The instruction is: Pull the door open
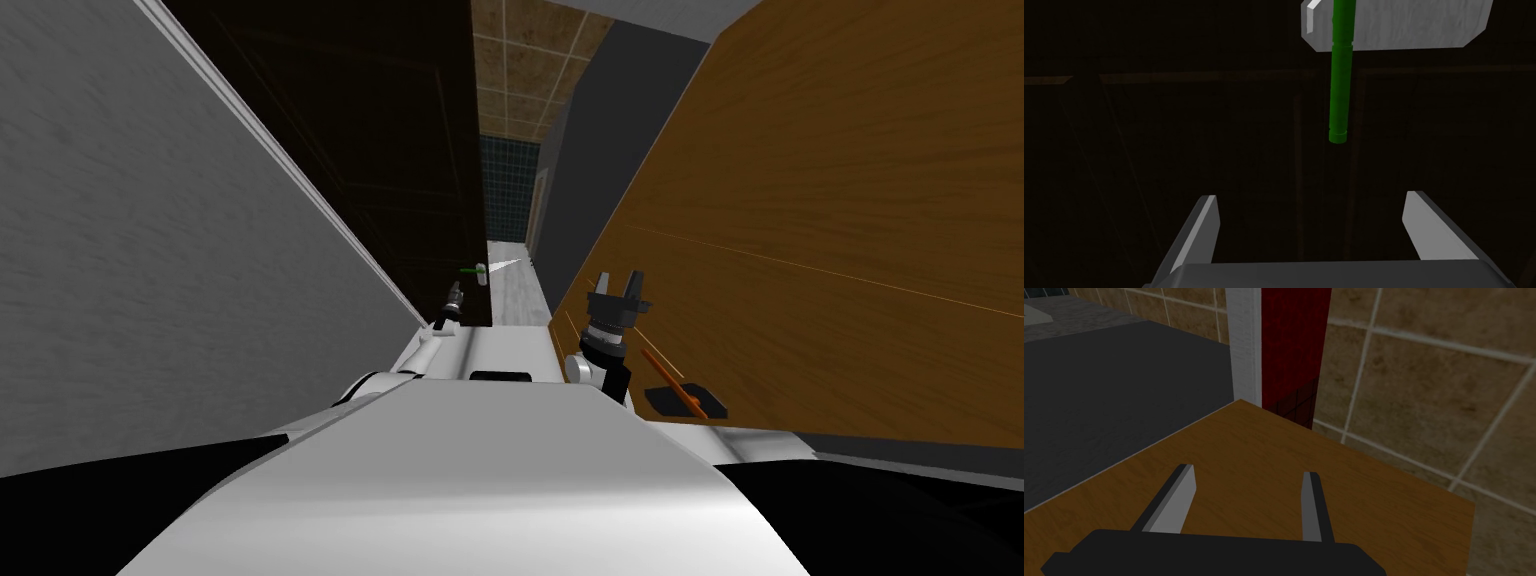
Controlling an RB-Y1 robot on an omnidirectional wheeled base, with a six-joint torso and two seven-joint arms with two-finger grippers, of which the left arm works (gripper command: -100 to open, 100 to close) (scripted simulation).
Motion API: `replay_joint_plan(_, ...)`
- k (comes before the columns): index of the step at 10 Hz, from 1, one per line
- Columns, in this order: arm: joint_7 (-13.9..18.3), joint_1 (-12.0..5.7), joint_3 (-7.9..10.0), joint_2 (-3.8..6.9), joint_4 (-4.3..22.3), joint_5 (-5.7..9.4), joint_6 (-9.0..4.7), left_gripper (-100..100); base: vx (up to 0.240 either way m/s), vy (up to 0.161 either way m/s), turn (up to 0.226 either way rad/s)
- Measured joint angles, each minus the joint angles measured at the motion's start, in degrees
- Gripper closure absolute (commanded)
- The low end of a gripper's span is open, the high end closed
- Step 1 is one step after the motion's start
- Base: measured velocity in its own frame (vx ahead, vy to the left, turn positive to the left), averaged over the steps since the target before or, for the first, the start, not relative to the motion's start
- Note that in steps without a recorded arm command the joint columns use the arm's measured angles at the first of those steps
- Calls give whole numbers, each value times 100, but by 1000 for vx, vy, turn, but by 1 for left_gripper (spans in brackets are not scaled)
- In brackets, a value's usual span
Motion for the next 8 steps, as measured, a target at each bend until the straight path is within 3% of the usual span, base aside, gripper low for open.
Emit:
replay_joint_plan(1,18,-103,3,13,207,11,-22,-100,91,23,-82)
replay_joint_plan(8,88,-581,49,99,996,91,102,-100,73,15,-59)
